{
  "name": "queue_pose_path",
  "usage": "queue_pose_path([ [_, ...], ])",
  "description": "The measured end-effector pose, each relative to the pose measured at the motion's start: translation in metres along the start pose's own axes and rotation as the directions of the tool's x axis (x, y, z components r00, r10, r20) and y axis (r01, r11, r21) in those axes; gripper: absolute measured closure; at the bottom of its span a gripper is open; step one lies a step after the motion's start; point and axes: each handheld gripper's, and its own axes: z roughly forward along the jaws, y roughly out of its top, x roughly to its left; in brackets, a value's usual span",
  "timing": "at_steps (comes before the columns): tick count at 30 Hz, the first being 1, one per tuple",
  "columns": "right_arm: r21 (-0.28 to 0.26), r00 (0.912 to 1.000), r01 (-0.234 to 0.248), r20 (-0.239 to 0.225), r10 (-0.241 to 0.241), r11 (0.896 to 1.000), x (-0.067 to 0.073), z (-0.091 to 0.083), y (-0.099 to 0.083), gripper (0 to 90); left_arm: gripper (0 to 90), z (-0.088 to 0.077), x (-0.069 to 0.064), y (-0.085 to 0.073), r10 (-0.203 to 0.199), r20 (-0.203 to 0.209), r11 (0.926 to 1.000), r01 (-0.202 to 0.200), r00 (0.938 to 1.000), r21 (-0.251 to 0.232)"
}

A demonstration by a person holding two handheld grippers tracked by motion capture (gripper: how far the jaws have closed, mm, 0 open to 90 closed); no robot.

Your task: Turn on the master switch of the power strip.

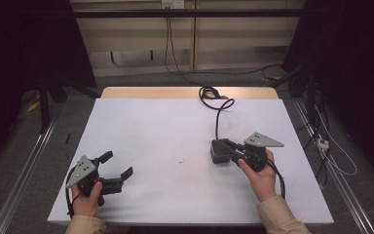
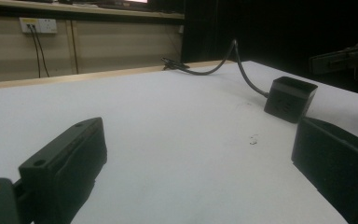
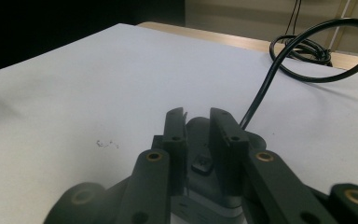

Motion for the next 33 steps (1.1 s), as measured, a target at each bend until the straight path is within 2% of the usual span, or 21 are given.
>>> queue_pose_path([
  [33, 0.014, 1.0000, 0.001, -0.002, -0.001, 1.000, -0.0018, 0.0022, -0.0011, 90.0, 2.8, -0.0025, 0.0004, -0.0004, 0.000, -0.006, 1.0000, 0.000, 1.0000, 0.001],
])
